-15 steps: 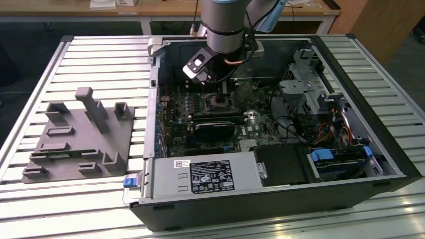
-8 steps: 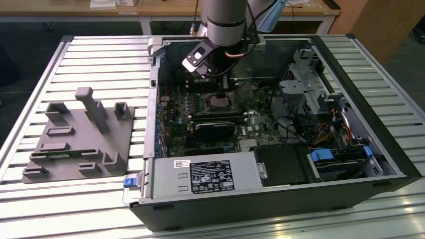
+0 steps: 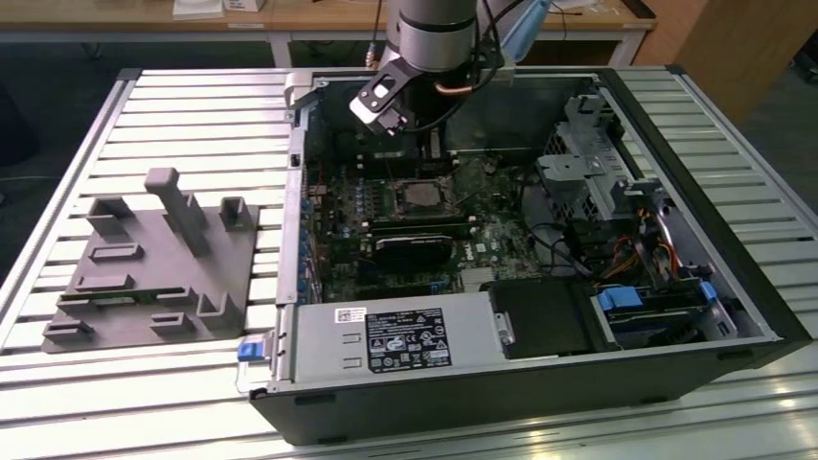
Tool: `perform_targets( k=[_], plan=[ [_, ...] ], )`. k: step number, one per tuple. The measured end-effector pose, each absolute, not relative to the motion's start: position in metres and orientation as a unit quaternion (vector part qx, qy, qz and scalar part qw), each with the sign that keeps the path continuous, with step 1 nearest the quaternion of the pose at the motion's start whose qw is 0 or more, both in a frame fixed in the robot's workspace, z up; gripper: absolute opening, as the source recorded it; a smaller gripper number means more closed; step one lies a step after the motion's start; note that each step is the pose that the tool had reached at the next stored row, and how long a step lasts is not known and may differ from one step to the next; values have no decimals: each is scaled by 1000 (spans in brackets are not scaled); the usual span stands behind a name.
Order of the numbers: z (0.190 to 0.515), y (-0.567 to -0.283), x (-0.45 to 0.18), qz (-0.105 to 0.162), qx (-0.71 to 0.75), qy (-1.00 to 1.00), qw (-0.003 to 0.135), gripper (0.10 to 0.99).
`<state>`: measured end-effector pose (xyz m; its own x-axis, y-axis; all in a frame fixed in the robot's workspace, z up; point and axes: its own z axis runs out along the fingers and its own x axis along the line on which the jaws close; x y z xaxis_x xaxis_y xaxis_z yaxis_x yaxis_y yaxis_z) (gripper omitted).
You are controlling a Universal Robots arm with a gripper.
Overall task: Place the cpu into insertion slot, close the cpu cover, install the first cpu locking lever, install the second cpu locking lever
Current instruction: 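Place the cpu into insertion slot, then close the cpu cover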
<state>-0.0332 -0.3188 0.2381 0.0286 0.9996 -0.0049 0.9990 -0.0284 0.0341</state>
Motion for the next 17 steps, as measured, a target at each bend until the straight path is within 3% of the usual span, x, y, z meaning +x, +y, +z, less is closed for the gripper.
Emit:
perform_targets(
  k=[17],
  plan=[
    [244,-319,-33,10,717,697,13,106]
  ],
)
